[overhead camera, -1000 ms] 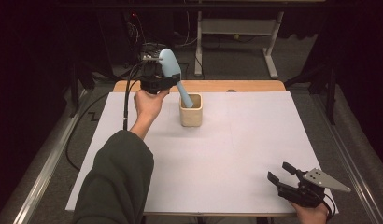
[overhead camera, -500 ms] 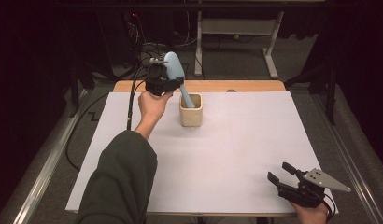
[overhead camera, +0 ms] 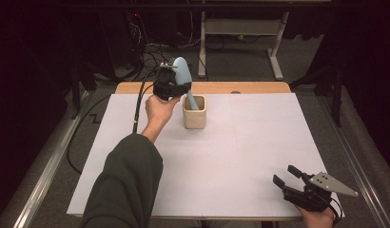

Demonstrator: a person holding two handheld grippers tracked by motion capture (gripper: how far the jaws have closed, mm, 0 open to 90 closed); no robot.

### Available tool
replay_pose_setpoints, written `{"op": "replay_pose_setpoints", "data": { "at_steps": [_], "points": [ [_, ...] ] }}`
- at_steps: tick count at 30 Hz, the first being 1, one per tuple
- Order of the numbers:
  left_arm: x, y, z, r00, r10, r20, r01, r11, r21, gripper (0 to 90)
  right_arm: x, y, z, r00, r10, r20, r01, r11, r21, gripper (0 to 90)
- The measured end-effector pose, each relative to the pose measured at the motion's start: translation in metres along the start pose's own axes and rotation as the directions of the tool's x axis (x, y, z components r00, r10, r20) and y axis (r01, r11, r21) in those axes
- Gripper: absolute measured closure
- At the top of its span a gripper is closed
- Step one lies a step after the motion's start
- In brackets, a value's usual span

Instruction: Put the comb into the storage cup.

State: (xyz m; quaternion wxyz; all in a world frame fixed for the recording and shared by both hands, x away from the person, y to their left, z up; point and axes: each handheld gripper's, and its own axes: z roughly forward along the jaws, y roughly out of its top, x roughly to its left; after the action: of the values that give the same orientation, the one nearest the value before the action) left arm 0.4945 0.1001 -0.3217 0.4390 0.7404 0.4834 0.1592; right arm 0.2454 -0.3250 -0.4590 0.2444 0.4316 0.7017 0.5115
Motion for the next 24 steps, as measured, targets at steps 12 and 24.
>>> {"op": "replay_pose_setpoints", "data": {
  "at_steps": [12, 24],
  "points": [
    [0.000, -0.005, 0.005, 0.9999, 0.002, -0.012, -0.002, 0.9999, 0.015, 53.8, 0.000, 0.000, 0.000, 1.0000, 0.002, -0.003, -0.002, 1.000, 0.000, 30.0],
    [0.002, -0.011, 0.010, 1.0000, -0.003, -0.006, 0.003, 0.9997, 0.024, 53.6, 0.000, 0.000, 0.000, 1.0000, 0.003, -0.008, -0.003, 1.000, 0.005, 30.0]
  ]
}}
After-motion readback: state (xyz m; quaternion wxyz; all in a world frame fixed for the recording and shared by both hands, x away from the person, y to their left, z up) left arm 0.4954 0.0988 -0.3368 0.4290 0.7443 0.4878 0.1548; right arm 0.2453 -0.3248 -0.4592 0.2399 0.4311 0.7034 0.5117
